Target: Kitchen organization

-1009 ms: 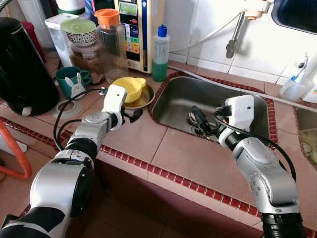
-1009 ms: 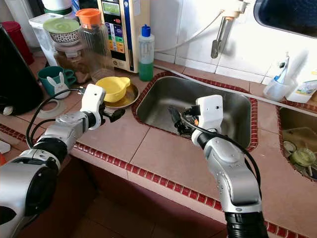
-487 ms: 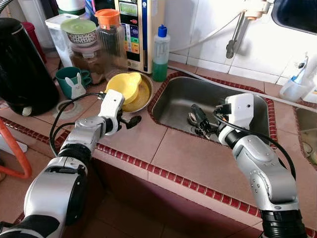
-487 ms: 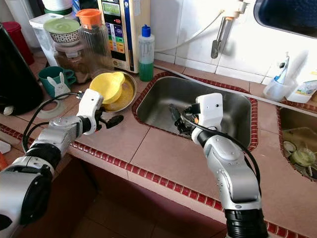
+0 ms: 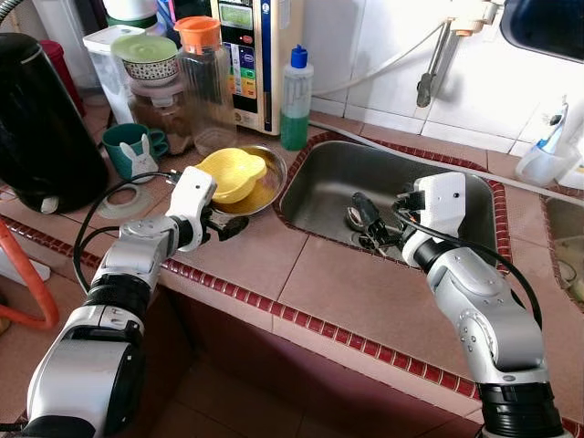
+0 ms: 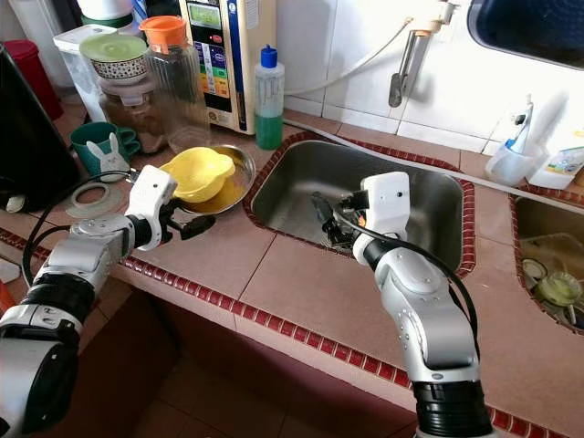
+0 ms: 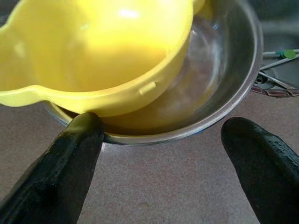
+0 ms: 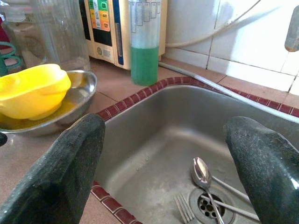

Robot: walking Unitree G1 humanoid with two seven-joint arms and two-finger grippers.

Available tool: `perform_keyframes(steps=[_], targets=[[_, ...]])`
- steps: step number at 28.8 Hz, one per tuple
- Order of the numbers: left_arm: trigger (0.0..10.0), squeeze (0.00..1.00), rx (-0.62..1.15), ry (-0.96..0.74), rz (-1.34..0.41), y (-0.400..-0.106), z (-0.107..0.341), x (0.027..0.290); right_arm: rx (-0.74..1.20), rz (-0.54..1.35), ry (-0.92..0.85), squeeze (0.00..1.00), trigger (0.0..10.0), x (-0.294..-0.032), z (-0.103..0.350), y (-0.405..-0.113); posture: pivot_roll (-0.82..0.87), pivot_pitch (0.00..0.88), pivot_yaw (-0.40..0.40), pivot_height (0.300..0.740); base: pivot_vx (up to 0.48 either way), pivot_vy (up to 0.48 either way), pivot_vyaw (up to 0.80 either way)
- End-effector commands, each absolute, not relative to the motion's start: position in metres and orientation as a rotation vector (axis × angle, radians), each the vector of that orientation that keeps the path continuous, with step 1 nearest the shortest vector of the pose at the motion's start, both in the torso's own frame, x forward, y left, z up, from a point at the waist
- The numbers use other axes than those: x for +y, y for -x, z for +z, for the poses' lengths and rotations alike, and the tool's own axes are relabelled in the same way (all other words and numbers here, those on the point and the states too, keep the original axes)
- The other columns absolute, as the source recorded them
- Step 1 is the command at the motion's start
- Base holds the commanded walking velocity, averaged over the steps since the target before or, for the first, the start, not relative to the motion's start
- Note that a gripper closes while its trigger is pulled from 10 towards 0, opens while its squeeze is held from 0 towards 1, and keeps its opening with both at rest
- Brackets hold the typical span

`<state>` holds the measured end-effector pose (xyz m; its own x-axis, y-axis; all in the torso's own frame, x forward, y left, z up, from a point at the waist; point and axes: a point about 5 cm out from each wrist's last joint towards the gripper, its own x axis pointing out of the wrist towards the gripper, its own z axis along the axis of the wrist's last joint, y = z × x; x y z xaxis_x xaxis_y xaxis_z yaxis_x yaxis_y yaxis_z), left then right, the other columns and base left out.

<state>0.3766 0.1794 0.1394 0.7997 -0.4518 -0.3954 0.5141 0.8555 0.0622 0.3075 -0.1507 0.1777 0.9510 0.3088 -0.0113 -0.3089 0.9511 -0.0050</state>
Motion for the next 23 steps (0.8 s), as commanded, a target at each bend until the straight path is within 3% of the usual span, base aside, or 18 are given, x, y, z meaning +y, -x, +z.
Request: perform_keyframes(steps=[1, 18, 23], targets=[[10.0, 0.0, 0.404, -0.197, -0.533, -0.373, 0.138, 0.182, -0.011, 0.305, 0.009, 0.0, 10.0, -0.153, 0.183, -0.31, 0.03, 0.0, 0.031, 0.74, 0.0, 0.0, 0.0], [10.0, 0.0, 0.388, -0.304, -0.562, -0.357, 0.165, 0.195, -0.018, 0.305, 0.012, 0.0, 10.0, -0.153, 0.184, -0.314, 0.05, 0.0, 0.033, 0.74, 0.0, 0.0, 0.0], [10.0, 0.0, 0.271, -0.292, -0.481, -0.367, 0.185, 0.192, -0.02, 0.307, 0.01, 0.0, 10.0, -0.152, 0.184, -0.315, 0.05, 0.0, 0.032, 0.74, 0.0, 0.0, 0.0]])
